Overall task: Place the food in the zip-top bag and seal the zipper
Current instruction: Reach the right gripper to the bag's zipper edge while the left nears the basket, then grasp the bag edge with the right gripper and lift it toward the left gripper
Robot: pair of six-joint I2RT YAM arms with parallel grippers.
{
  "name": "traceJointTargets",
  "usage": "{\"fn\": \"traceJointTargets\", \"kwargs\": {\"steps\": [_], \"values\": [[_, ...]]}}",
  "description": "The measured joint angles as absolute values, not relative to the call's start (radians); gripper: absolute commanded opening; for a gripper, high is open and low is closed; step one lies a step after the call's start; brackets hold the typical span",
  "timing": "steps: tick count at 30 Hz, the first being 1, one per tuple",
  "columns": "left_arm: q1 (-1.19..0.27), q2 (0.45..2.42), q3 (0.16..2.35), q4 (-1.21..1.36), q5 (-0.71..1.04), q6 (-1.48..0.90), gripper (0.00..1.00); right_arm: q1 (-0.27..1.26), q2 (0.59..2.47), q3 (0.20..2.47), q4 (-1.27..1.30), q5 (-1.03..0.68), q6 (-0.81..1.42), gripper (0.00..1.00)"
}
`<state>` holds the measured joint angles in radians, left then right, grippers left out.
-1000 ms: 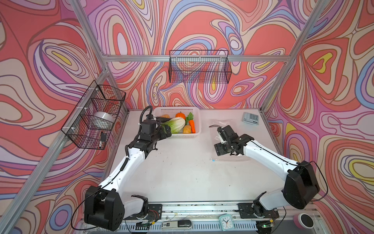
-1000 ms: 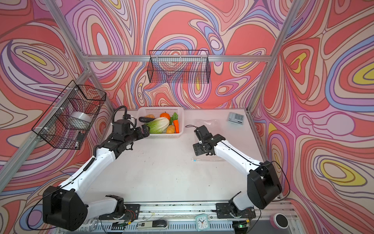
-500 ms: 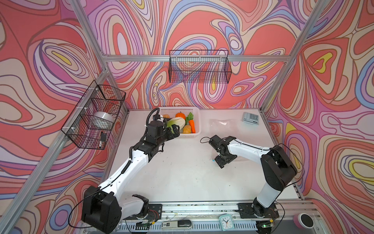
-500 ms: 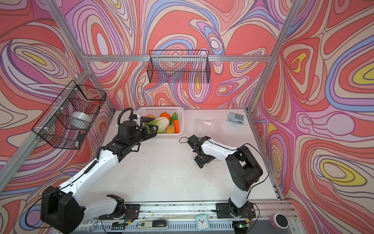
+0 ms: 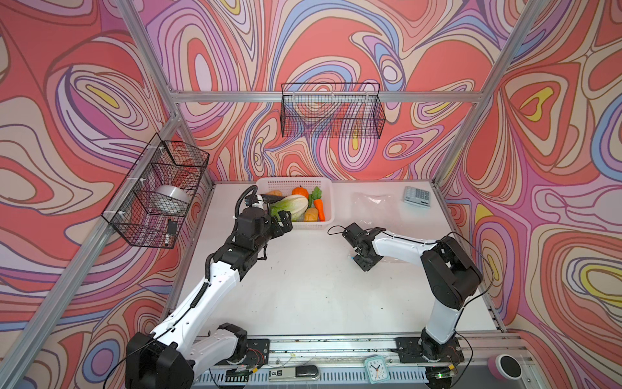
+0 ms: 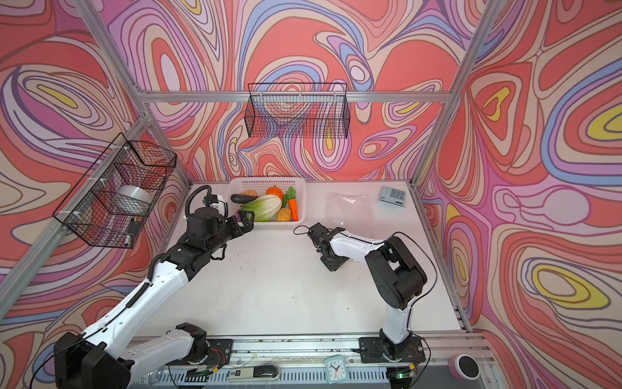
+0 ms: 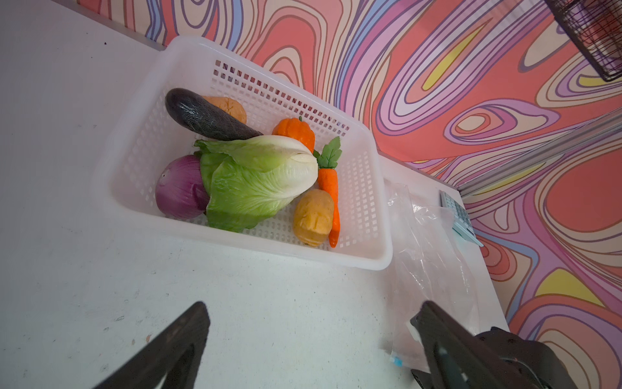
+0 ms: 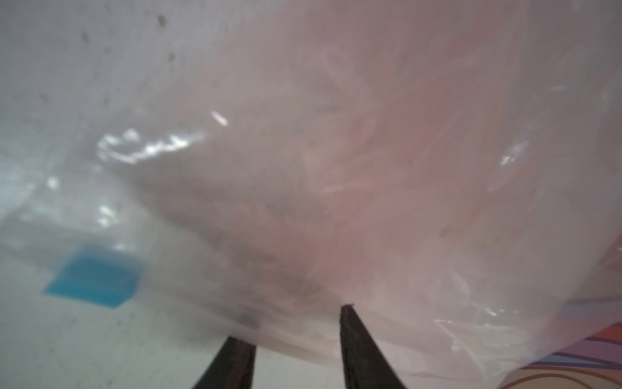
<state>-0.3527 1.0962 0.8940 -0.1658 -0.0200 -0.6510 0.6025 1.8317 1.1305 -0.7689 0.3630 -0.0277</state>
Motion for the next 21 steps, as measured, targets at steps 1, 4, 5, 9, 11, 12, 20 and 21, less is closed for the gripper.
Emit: {"fn": "traceJointTargets", "kwargs": {"steps": [1,4,5,9,11,12,20,21], "values": [[-0.353,1.095,0.894,-0.166,-0.021,-0.651,1.00,0.603,1.833,1.129,-0.761,0.358,-0.030,0.18],[-0.353,1.095,0.894,-0.165,-0.020,-0.655,1.00,0.598,1.833,1.126,-0.744,0.350,-0.035,0.03],[-0.353,1.095,0.894,-0.165,-0.019,-0.656,1.00,0.596,1.833,1.126,-0.739,0.349,-0.036,0.00],[-0.353,1.100,0.894,-0.162,-0.001,-0.663,1.00,0.576,1.833,1.131,-0.735,0.345,-0.039,0.00],[-0.353,1.106,0.894,-0.161,0.008,-0.664,1.00,0.565,1.827,1.139,-0.737,0.343,-0.039,0.00],[-0.353,1.108,0.894,-0.161,0.013,-0.666,1.00,0.558,1.822,1.148,-0.740,0.339,-0.038,0.00],[-0.353,1.123,0.899,-0.144,0.101,-0.666,0.98,0.446,1.719,1.280,-0.760,0.192,0.017,0.00],[-0.353,1.133,0.901,-0.135,0.128,-0.665,0.96,0.428,1.706,1.295,-0.761,0.160,0.030,0.00]]}}
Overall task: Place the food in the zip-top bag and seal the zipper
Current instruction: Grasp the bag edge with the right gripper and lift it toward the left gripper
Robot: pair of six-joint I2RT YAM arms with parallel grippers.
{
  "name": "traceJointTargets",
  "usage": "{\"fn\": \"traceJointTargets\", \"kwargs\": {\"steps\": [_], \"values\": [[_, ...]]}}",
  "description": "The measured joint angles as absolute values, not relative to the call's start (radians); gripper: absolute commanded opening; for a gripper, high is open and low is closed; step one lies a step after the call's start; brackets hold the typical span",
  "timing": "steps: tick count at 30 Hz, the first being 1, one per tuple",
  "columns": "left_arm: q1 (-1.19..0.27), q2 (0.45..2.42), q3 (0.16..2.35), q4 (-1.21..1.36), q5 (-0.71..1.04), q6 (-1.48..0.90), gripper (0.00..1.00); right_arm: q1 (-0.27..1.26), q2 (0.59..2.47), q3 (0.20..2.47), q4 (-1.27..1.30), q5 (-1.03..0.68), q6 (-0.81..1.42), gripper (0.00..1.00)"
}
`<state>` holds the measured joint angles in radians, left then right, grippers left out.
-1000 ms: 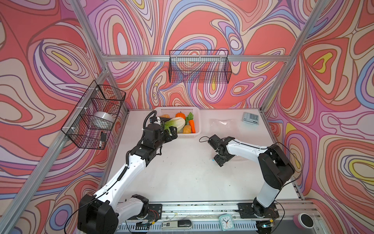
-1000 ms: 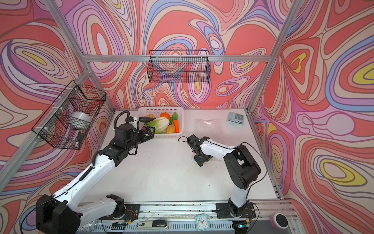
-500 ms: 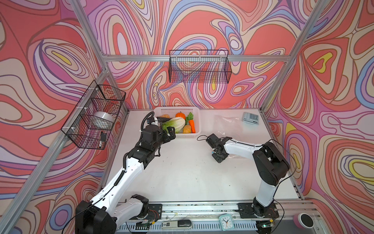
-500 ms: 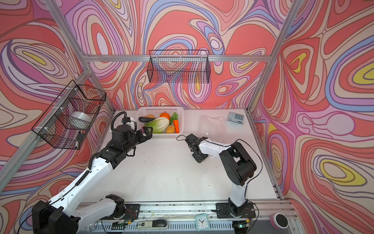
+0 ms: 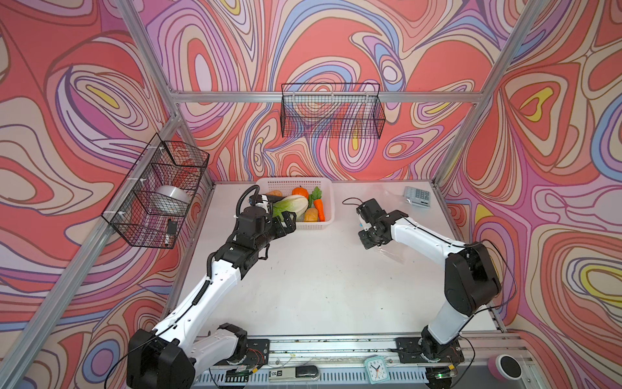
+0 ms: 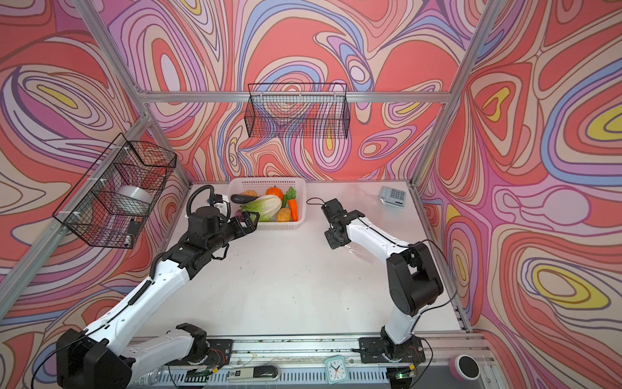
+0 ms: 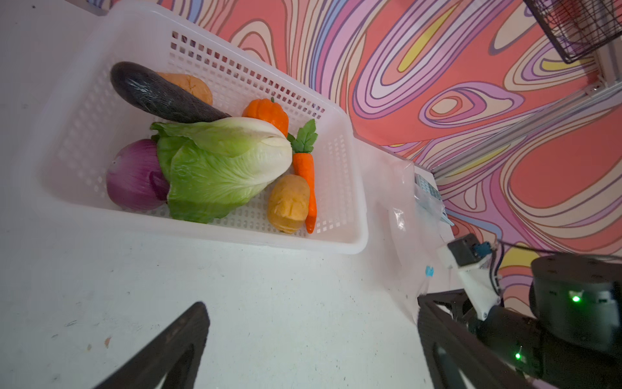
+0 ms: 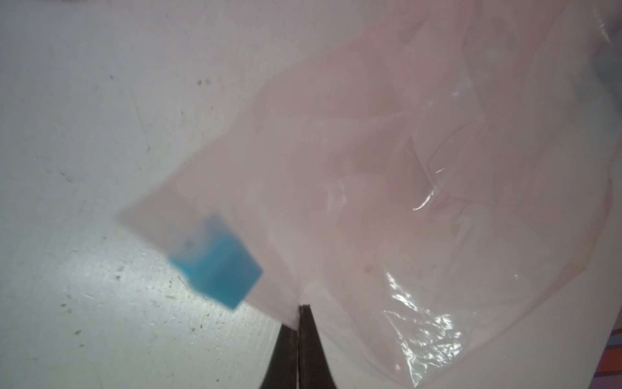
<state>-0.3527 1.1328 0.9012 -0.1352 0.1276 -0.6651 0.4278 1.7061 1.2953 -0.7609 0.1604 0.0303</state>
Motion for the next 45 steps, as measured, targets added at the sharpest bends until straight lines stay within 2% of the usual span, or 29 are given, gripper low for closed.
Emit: {"fn": "traceJointTargets", "kwargs": {"steps": [6,10,16,27,34,45], "values": [[-0.364,1.217,0.908,-0.069,0.290,-0.660,0.87,0.326,1.645,1.384,-0.767,-0.052,0.122,0.00],[-0.431,1.285,0.970,-0.071,0.360,-0.619,0.86,0.286,1.608,1.428,-0.760,-0.197,0.176,0.00],[-0.564,1.371,1.119,-0.074,0.413,-0.529,0.86,0.248,1.567,1.484,-0.746,-0.397,0.228,0.00],[-0.648,1.533,1.289,-0.082,0.418,-0.402,0.85,0.243,1.560,1.510,-0.734,-0.661,0.292,0.00],[-0.649,1.648,1.388,-0.094,0.391,-0.351,0.77,0.243,1.560,1.510,-0.732,-0.760,0.305,0.00],[-0.655,1.677,1.393,-0.101,0.352,-0.348,0.72,0.241,1.560,1.510,-0.741,-0.754,0.281,0.00]]}}
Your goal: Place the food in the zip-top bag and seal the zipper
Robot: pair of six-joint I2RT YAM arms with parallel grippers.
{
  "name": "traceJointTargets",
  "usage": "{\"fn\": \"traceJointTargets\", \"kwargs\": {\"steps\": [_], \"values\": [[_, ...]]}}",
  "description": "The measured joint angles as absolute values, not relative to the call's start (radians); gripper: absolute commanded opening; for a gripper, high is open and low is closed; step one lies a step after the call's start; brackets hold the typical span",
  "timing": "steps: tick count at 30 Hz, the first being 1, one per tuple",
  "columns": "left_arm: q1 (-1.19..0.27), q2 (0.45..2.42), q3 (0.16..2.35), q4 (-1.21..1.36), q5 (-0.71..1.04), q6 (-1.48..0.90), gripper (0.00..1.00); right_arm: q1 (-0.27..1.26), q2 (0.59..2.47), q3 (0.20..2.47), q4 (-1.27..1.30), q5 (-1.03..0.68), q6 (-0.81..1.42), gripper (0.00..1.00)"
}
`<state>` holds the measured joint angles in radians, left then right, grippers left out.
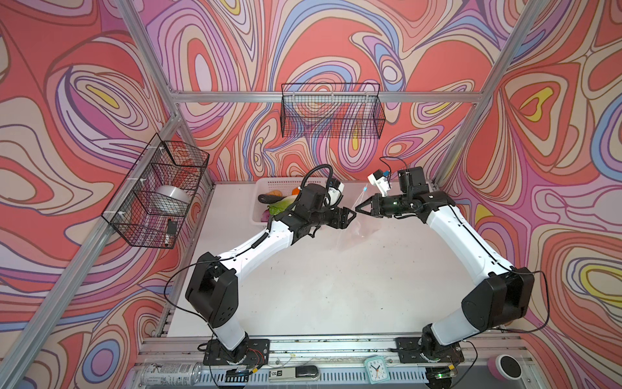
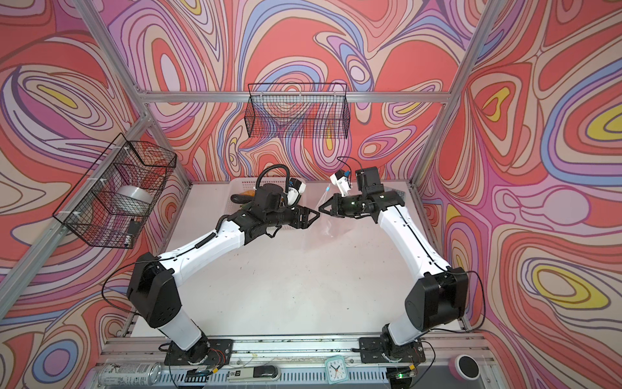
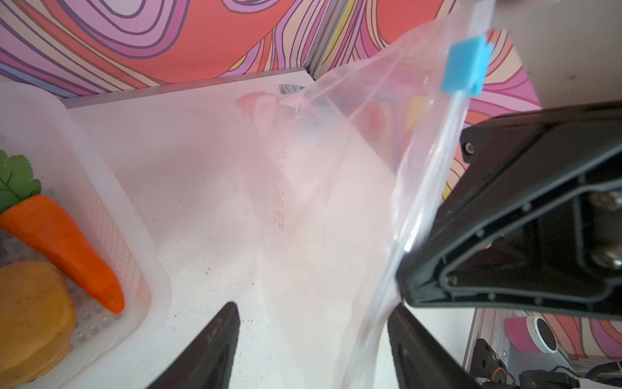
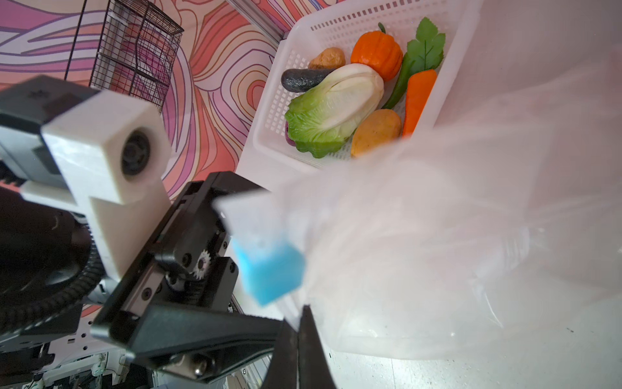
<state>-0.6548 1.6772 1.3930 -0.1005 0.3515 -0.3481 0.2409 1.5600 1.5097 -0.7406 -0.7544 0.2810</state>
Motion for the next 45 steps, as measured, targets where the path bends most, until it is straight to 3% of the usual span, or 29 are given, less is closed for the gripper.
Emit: {"fn": "traceJointTargets", "kwargs": {"steps": [14,30,36,38,41,45], "values": [[-0.652,1.540,1.252,-0.070,0.336,-0.378,0.73,0.243,1.560,1.505,-0.782,-0.678,0.253,0.00],[-0.652,1.685,1.341,-0.039,0.334,-0.386,0.67,0.243,1.557,1.497,-0.770,-0.700,0.279,0.00],[-0.652,1.726,1.367,-0.038,0.316,-0.386,0.54,0.243,1.557,1.494,-0.757,-0.713,0.283,0.00],[-0.652,1.743,1.374,-0.041,0.316,-0.386,0.45,0.243,1.557,1.493,-0.752,-0.718,0.284,0.00],[-0.652,1.760,1.383,-0.041,0.321,-0.390,0.00,0.243,1.557,1.492,-0.748,-0.722,0.287,0.00],[-0.652,1.767,1.412,-0.064,0.337,-0.401,0.00,0.243,1.557,1.492,-0.746,-0.702,0.293,0.00]]}}
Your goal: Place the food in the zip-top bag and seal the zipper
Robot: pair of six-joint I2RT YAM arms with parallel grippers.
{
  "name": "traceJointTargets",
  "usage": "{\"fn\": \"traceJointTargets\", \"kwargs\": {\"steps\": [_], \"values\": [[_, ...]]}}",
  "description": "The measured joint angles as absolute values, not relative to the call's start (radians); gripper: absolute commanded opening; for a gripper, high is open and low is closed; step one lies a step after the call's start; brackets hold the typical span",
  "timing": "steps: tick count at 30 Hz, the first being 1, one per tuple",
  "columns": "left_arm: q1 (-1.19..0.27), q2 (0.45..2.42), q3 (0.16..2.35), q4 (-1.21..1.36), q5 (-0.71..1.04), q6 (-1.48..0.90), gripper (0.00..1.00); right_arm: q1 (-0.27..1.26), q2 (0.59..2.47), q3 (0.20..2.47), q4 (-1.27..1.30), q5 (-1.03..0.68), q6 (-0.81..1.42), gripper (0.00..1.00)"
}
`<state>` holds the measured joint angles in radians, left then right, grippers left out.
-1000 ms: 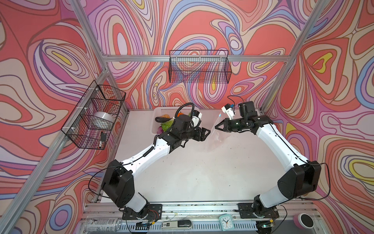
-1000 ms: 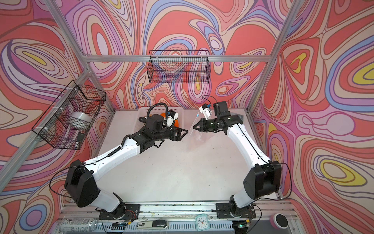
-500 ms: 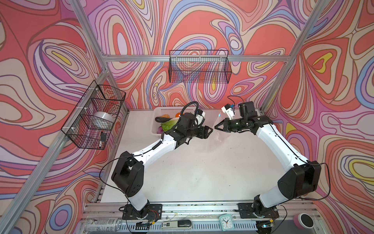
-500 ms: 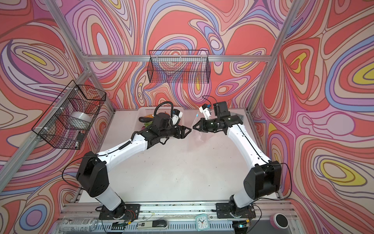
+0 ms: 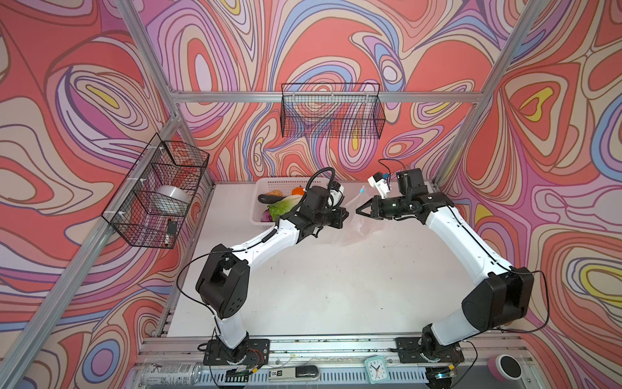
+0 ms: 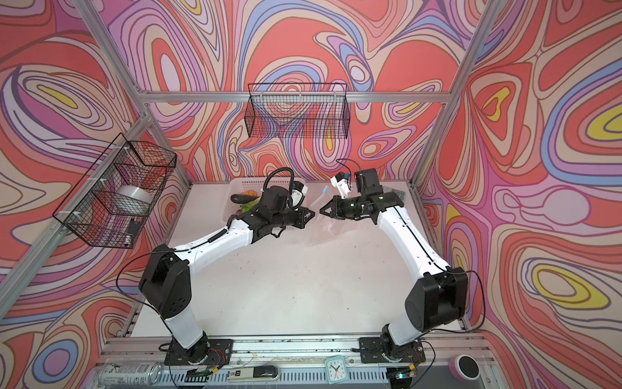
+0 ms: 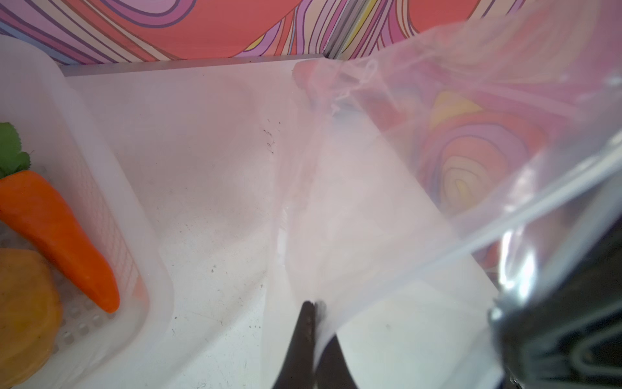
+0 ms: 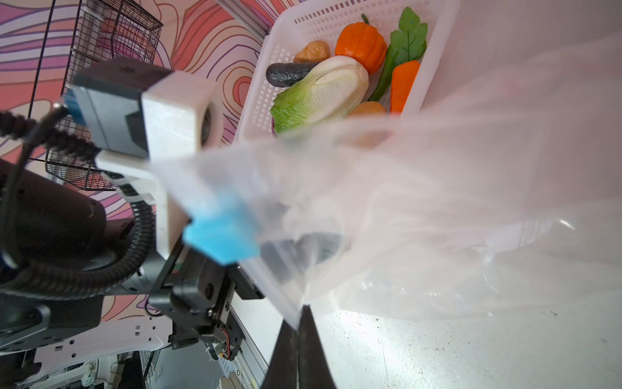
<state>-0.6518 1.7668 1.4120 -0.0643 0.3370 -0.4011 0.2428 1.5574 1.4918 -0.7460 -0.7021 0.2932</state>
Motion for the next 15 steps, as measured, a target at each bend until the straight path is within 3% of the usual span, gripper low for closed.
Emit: {"fn": "traceJointTargets", "kwargs": {"steps": [1,3,4,6,15], "values": [[-0.652,1.766,1.419,-0.065,0.339,-0.409,0.00,0.243,1.557,1.492,-0.743,-0.687,0.298,0.08],[-0.652,1.759,1.423,-0.072,0.340,-0.432,0.00,0.243,1.557,1.492,-0.732,-0.649,0.317,0.40],[-0.652,1.753,1.423,-0.077,0.339,-0.448,0.00,0.243,1.557,1.492,-0.725,-0.628,0.323,0.51],[-0.652,1.740,1.423,-0.085,0.336,-0.482,0.00,0.243,1.556,1.492,-0.709,-0.598,0.340,0.63],[-0.652,1.699,1.425,-0.136,0.297,-0.662,0.00,0.335,1.423,1.411,-0.558,-0.374,0.431,0.66]]}}
